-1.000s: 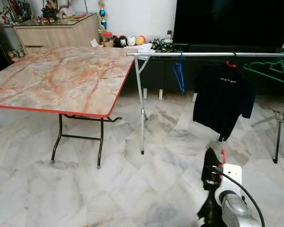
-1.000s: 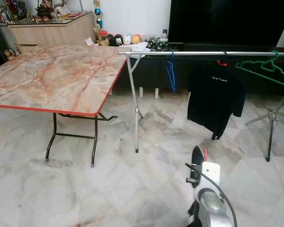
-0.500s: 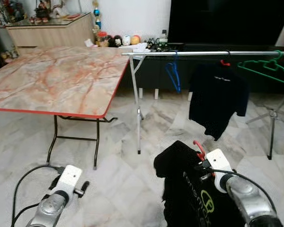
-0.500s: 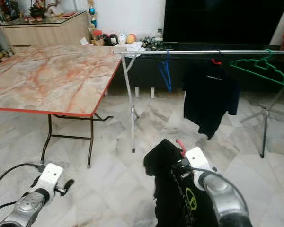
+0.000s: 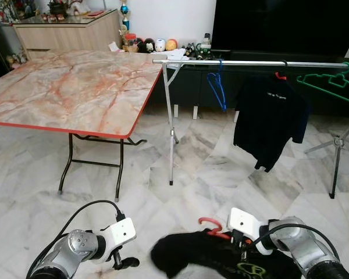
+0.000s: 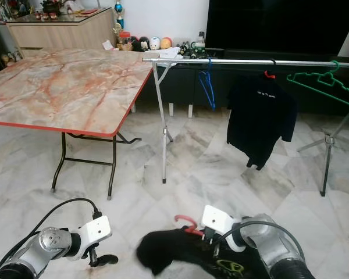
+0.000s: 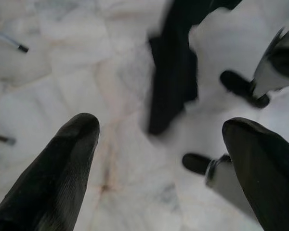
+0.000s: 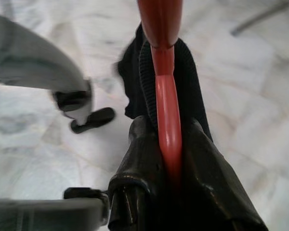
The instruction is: Hang hanger
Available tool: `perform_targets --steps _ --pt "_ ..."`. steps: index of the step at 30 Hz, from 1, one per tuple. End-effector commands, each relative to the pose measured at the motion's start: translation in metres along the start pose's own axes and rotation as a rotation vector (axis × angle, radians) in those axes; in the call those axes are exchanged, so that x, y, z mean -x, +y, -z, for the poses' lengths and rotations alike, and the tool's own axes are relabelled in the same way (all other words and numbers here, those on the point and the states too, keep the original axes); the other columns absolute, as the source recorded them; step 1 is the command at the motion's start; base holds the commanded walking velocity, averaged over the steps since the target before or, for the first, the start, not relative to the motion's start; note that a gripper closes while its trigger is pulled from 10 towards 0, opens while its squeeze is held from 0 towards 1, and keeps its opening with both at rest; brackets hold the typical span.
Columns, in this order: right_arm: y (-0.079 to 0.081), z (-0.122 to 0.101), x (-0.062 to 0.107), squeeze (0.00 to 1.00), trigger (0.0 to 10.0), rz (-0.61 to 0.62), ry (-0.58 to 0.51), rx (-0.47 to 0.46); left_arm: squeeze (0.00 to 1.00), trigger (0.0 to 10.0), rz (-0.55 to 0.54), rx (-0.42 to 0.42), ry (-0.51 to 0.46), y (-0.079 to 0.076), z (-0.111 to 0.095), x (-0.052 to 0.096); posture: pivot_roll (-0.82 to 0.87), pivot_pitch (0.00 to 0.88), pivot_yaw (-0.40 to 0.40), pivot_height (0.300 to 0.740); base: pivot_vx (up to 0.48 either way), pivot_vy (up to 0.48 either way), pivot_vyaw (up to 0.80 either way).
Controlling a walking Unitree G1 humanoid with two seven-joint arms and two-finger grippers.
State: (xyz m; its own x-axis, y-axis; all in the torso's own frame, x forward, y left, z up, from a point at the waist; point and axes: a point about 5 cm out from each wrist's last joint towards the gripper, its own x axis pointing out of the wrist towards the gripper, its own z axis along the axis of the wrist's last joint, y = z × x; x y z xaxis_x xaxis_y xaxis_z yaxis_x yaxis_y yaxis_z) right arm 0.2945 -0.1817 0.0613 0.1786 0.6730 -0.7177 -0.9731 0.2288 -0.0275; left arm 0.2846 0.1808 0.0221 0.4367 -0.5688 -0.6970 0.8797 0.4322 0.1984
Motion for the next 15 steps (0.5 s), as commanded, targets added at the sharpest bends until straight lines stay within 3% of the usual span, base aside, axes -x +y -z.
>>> perform_targets --steps 1,8,15 --pt "-0.003 -0.014 0.003 0.00 10.0 -0.040 -0.034 0.066 0.00 10.0 0.008 0.007 -0.038 0.005 -0.012 0.001 0.09 0.000 -0.011 0.740 0.000 0.000 0.00" --pt "-0.003 -0.034 0.002 0.00 10.0 -0.106 -0.085 0.133 0.00 10.0 0.056 0.037 -0.115 -0.005 -0.034 -0.006 0.10 0.000 -0.035 0.740 0.000 0.000 0.00" --pt "-0.011 -0.051 0.001 0.00 10.0 -0.062 -0.132 0.168 0.00 10.0 0.116 0.069 -0.103 -0.017 -0.031 -0.004 0.11 0.000 -0.039 0.740 0.000 0.000 0.00"
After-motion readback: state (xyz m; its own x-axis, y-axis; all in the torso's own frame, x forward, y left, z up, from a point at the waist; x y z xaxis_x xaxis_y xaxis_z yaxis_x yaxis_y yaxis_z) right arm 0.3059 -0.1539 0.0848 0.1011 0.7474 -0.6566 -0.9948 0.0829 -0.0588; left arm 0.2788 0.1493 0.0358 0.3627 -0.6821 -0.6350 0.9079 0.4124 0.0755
